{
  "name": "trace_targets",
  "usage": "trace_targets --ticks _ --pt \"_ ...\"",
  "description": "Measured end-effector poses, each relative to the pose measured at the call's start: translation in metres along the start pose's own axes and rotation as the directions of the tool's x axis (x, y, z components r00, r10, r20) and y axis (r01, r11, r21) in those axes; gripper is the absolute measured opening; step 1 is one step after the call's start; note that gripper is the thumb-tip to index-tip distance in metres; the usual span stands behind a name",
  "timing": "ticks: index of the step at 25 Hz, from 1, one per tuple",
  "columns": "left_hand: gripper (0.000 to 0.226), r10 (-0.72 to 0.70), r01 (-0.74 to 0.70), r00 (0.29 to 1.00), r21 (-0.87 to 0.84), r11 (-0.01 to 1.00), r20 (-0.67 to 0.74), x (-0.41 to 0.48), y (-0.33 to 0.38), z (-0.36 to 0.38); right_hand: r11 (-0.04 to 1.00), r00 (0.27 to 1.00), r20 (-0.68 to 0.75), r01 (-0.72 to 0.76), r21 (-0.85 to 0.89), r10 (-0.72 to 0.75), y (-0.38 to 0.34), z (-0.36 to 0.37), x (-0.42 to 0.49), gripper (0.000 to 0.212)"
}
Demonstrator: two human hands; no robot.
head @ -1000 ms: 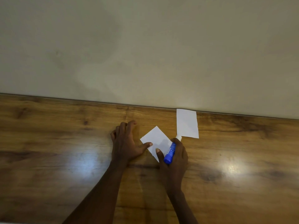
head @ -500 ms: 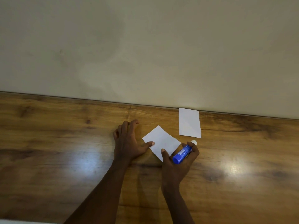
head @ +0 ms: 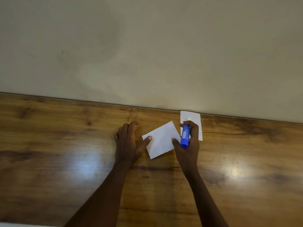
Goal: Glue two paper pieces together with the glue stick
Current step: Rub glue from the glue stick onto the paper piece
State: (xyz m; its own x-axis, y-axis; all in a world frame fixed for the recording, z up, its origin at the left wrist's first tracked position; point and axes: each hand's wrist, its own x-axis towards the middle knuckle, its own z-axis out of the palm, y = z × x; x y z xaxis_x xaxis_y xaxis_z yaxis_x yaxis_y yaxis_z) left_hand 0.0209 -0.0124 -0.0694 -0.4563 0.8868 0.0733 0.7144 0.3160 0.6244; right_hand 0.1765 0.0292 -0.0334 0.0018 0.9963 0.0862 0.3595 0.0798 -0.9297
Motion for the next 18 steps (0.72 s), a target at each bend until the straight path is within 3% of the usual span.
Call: trace_targets --ticks 3,6,8,10,11,14,18 --pt "0.078 0.006 -0.007 1.000 0.069 0.998 0.017 0.001 -0.002 0.002 0.988 0.986 0.158 -0.023 -0.150 0.047 0.002 0.012 0.010 0.051" --pt "0.080 0.018 -0.020 1.000 0.088 0.996 0.023 0.002 -0.005 0.004 0.951 0.991 0.128 0.074 -0.299 -0.036 0.004 0.019 0.011 0.045" --pt "0.080 0.025 -0.026 1.000 0.093 0.995 0.011 0.002 -0.007 0.006 0.995 0.991 0.134 0.031 -0.091 -0.019 0.000 0.023 0.006 0.028" --pt "0.080 0.028 -0.029 1.000 0.093 0.995 0.008 0.002 -0.008 0.006 0.972 0.960 0.264 -0.142 0.188 0.089 -0.003 0.030 0.002 0.010" --pt "0.080 0.035 -0.035 0.999 0.089 0.995 0.004 0.001 -0.008 0.006 0.949 0.939 0.318 -0.210 0.235 0.129 -0.002 0.034 0.002 0.009" --pt "0.080 0.035 -0.035 0.999 0.068 0.997 0.003 0.001 -0.006 0.004 0.963 0.895 0.410 -0.243 0.115 0.176 -0.001 0.044 0.007 0.004" --pt "0.079 0.030 -0.031 0.999 0.046 0.998 0.033 0.001 -0.007 0.003 0.987 0.887 0.437 -0.159 -0.019 0.152 0.001 0.052 0.009 0.016"
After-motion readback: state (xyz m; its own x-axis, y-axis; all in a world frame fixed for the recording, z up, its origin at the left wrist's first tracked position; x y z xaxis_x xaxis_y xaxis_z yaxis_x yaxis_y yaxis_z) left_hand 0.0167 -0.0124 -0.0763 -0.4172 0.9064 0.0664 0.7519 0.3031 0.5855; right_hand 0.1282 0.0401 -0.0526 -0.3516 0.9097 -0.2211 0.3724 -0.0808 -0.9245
